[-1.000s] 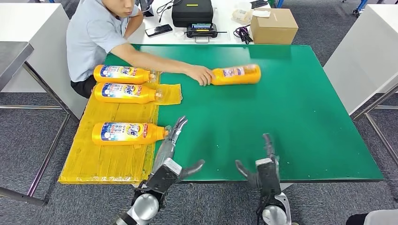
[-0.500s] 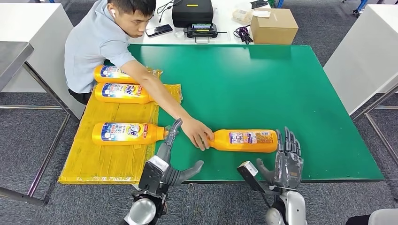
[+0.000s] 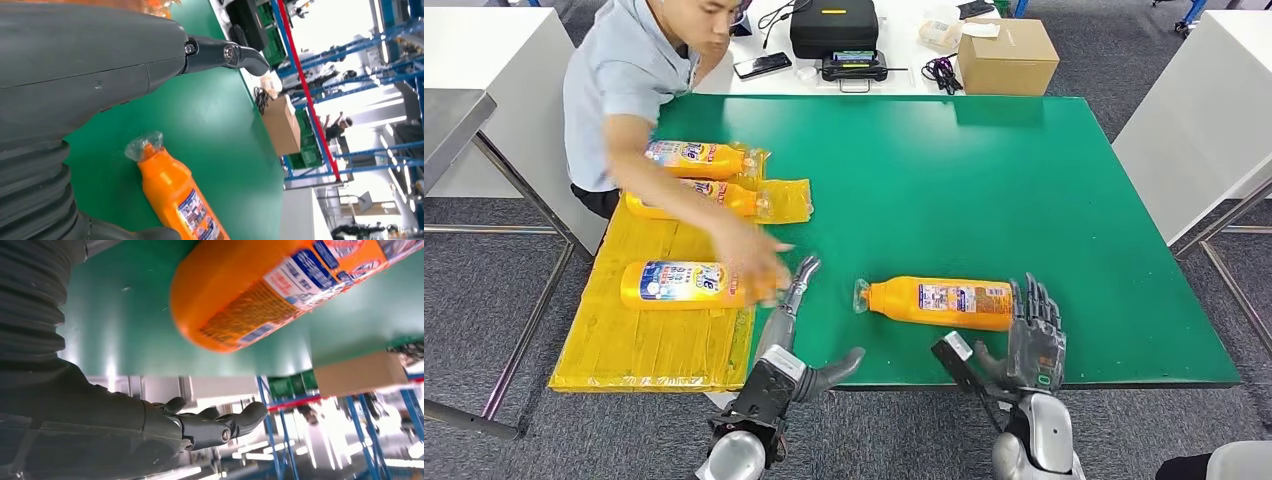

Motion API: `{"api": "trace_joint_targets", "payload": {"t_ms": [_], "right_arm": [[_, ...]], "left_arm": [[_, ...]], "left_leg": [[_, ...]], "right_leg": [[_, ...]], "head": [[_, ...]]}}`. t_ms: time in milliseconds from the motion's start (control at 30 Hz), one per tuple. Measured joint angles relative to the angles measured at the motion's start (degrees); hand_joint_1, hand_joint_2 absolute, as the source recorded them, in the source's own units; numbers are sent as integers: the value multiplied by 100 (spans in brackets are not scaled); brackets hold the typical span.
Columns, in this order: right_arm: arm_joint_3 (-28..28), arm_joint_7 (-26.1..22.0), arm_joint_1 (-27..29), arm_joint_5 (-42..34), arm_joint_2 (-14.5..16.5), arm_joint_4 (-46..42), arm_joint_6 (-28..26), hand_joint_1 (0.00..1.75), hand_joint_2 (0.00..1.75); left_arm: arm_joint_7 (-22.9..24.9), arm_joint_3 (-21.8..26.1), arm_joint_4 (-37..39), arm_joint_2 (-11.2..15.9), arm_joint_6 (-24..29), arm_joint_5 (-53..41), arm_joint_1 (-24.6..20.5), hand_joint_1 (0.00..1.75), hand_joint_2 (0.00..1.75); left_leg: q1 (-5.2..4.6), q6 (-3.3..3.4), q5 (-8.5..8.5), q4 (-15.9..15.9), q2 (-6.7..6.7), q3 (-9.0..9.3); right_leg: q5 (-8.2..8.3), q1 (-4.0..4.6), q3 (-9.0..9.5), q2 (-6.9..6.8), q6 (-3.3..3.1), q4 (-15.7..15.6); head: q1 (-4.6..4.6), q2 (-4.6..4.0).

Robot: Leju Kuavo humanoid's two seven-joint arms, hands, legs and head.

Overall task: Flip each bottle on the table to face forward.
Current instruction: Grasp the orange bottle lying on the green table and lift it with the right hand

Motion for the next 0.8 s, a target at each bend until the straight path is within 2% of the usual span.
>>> {"api": "trace_joint_targets", "payload": {"t_ms": [133, 333, 800], "right_arm": [[105, -158, -525, -284, -75, 548, 87, 0, 175], [362, -194, -1043, -273, -61, 1089, 186, 0, 175], [654, -183, -1352, -200, -23, 1515, 246, 0, 175]], "left_arm": [[10, -149, 8, -3, 105, -187, -77, 0, 175], [74, -333, 61, -13, 117, -314, -179, 0, 175], [114, -431, 119, -15, 135, -396, -243, 0, 175]], "left_leg": [[-1, 2, 2, 1, 0, 1], [2, 1, 3, 1, 1, 2], [0, 1, 2, 1, -1, -1]], "right_leg": [[2, -1, 0, 0, 1, 0], [2, 2, -1, 0, 1, 1], [1, 0, -1, 0, 1, 1]], "head": [[-1, 0], [-2, 0], [-1, 0]]}}
